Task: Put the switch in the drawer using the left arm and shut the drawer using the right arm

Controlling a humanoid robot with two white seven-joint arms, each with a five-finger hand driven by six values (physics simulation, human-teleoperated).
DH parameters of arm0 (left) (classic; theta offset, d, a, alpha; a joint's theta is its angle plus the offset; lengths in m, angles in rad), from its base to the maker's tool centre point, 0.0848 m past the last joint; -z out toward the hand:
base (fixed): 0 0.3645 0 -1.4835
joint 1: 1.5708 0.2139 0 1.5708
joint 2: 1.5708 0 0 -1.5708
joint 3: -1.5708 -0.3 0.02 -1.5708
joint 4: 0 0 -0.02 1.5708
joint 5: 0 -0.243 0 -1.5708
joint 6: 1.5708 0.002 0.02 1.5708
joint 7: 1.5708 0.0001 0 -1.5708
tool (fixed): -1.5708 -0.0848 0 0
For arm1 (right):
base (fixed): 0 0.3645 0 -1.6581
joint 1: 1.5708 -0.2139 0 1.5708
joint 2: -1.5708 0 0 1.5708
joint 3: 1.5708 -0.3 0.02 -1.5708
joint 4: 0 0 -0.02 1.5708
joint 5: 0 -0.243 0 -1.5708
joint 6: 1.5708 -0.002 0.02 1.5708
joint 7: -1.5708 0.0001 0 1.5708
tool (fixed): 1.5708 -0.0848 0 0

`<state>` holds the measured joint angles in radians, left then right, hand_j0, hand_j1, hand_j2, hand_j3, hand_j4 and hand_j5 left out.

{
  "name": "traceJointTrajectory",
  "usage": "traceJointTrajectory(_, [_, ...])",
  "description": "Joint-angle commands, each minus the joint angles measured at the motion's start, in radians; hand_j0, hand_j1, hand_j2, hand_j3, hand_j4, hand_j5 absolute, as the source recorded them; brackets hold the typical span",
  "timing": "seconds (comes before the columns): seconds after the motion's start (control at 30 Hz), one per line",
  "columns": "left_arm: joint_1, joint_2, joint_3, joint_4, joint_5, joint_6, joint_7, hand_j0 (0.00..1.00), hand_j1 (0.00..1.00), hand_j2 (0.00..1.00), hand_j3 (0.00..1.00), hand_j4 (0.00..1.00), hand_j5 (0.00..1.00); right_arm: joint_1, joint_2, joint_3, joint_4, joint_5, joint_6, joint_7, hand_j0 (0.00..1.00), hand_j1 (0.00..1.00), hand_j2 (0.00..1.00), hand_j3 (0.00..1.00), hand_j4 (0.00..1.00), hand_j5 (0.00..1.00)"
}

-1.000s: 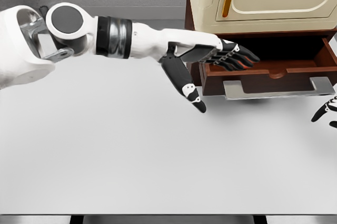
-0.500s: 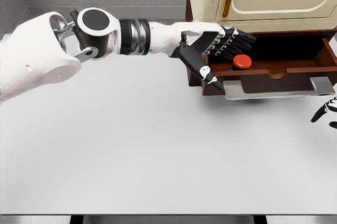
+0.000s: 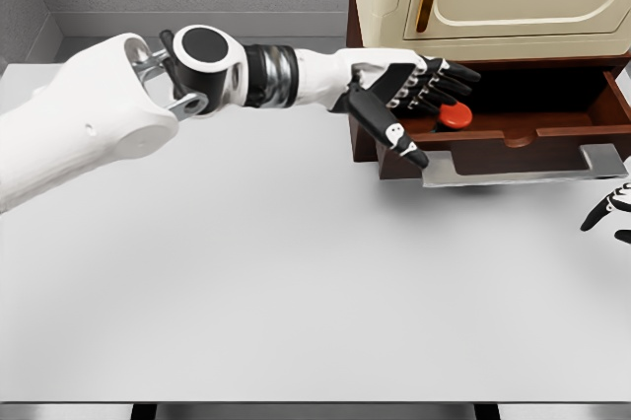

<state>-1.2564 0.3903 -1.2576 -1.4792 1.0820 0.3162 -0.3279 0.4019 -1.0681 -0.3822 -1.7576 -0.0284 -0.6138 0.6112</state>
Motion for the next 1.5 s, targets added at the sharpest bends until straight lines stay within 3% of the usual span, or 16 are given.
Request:
traceJointTrajectory(0.0, [0.003,-0.013,-0.008,0.023,-0.01,0.001,0.0,1.0,1.0,1.0,1.0,1.0,1.0,0.0,-0.001,0.0,0.0,-0.007,0.003,0.0,0.57,0.57,0.57,0.57,0.57,0.57])
traceJointTrajectory(0.2, [0.005,-0.033,-0.008,0.025,-0.011,0.003,0.0,1.0,1.0,1.0,1.0,1.0,1.0,-0.002,-0.001,0.0,0.0,-0.007,0.003,0.0,0.57,0.57,0.57,0.57,0.57,0.57])
traceJointTrajectory(0.43, [0.005,-0.113,-0.008,0.108,-0.031,0.001,-0.007,1.0,1.0,1.0,1.0,1.0,1.0,0.0,-0.001,0.0,0.0,-0.007,0.003,0.0,0.57,0.57,0.57,0.57,0.57,0.57])
traceJointTrajectory(0.6, [0.003,-0.22,-0.005,0.26,-0.088,0.0,-0.011,1.0,1.0,1.0,1.0,1.0,1.0,0.0,-0.001,0.002,0.0,-0.007,0.003,0.0,0.57,0.57,0.57,0.57,0.57,0.57])
traceJointTrajectory(0.93, [0.0,-0.237,0.003,0.264,-0.116,-0.006,-0.013,1.0,1.0,1.0,1.0,1.0,1.0,-0.002,-0.001,0.0,0.0,-0.007,0.003,0.0,0.57,0.57,0.57,0.57,0.57,0.57])
traceJointTrajectory(1.03, [0.006,-0.32,0.004,0.349,-0.188,-0.008,-0.016,1.0,1.0,1.0,1.0,1.0,1.0,-0.002,-0.001,0.002,0.0,-0.007,0.003,0.0,0.56,0.56,0.56,0.56,0.56,0.56])
traceJointTrajectory(1.27, [0.0,-0.317,0.027,0.343,-0.191,-0.011,-0.083,1.0,1.0,1.0,1.0,1.0,1.0,-0.002,-0.001,0.002,0.0,-0.007,0.003,0.0,0.57,0.57,0.57,0.57,0.57,0.57])
traceJointTrajectory(1.47, [-0.008,-0.315,0.101,0.346,-0.192,-0.003,-0.123,1.0,1.0,1.0,1.0,1.0,1.0,-0.009,-0.001,0.009,0.0,-0.007,0.003,0.0,0.56,0.56,0.56,0.56,0.56,0.56])
